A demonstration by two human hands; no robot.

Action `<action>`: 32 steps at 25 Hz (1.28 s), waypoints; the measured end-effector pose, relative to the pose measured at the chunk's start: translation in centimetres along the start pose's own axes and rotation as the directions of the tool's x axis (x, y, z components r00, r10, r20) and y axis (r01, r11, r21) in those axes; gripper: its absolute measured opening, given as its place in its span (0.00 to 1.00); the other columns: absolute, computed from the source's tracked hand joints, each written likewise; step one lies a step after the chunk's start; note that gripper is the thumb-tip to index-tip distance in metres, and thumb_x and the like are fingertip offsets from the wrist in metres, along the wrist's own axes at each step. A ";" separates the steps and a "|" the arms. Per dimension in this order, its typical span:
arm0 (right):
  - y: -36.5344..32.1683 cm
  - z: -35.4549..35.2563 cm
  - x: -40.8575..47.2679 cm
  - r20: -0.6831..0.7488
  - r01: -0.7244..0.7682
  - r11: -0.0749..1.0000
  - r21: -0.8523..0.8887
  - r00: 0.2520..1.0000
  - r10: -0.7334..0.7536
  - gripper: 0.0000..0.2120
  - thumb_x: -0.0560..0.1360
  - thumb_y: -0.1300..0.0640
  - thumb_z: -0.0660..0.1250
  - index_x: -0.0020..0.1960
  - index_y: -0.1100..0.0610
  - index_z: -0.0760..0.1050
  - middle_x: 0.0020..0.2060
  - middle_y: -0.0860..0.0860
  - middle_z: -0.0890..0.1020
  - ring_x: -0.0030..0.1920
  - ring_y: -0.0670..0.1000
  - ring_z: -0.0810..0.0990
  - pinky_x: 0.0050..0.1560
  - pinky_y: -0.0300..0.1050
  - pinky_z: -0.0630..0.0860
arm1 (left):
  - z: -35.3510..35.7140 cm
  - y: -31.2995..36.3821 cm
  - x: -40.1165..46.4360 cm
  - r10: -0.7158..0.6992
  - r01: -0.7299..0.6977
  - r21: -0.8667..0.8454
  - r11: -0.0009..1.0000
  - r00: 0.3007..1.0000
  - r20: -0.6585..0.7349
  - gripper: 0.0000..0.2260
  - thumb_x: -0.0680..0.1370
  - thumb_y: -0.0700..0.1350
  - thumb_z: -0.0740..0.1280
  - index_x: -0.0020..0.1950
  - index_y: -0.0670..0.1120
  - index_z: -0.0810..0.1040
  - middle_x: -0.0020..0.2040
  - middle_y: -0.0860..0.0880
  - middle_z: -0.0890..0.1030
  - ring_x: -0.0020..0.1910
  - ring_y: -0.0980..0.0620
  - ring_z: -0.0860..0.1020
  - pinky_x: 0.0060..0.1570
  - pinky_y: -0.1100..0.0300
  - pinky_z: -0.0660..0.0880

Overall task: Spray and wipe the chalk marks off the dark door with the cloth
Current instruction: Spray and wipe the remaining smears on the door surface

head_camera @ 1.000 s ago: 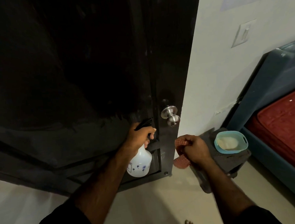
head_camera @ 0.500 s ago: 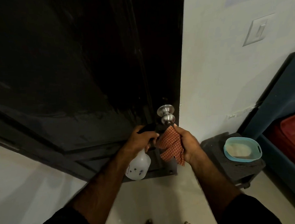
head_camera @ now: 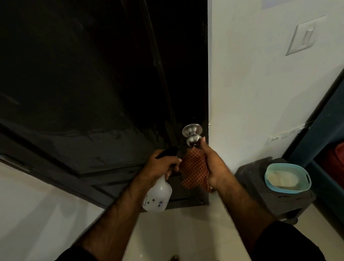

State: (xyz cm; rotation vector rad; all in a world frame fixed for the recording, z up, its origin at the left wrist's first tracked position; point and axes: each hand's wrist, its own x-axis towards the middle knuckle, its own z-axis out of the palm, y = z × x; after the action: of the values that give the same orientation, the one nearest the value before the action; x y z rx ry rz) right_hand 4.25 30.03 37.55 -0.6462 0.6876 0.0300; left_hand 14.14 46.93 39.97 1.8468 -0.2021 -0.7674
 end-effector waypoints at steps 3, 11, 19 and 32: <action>0.8 0.7 1.2 0.031 0.014 0.995 0.094 0.999 -0.017 0.33 0.75 0.33 0.70 0.66 0.58 0.82 0.59 0.64 0.86 0.64 0.68 0.82 0.64 0.68 0.77 | -0.6 0.4 -0.1 0.011 -0.012 -0.008 1.000 1.000 -0.020 0.07 0.78 0.40 0.74 0.50 0.36 0.82 0.38 0.40 0.82 0.23 0.52 0.70 0.24 0.60 0.66; -0.6 2.0 3.7 0.019 0.041 0.990 0.137 0.999 -0.044 0.29 0.80 0.35 0.67 0.66 0.59 0.81 0.59 0.65 0.86 0.64 0.68 0.81 0.65 0.67 0.76 | -1.7 2.5 1.7 0.029 -0.029 0.014 0.999 0.999 -0.038 0.07 0.79 0.40 0.73 0.51 0.36 0.82 0.36 0.42 0.81 0.24 0.52 0.70 0.25 0.60 0.66; -3.7 4.0 6.7 -0.024 0.053 0.995 0.082 0.998 -0.051 0.29 0.79 0.35 0.68 0.68 0.57 0.80 0.62 0.63 0.84 0.63 0.66 0.82 0.59 0.63 0.78 | -2.6 5.4 4.9 0.049 -0.050 -0.012 0.999 0.995 -0.090 0.04 0.78 0.38 0.73 0.45 0.38 0.82 0.34 0.43 0.81 0.22 0.52 0.69 0.26 0.59 0.66; -7.0 5.8 11.9 -0.059 0.060 0.998 0.026 0.997 -0.058 0.23 0.82 0.36 0.66 0.61 0.55 0.82 0.60 0.59 0.84 0.61 0.63 0.80 0.63 0.64 0.74 | -5.9 7.0 10.1 0.074 -0.072 0.018 0.997 0.989 -0.127 0.07 0.78 0.39 0.73 0.41 0.37 0.81 0.35 0.40 0.81 0.21 0.51 0.69 0.25 0.59 0.68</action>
State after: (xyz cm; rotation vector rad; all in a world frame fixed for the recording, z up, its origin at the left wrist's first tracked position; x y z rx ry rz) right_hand 18.53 25.51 37.62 -0.6423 0.7238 -0.0536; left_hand 26.97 43.86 43.37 1.8834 -0.1917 -0.5969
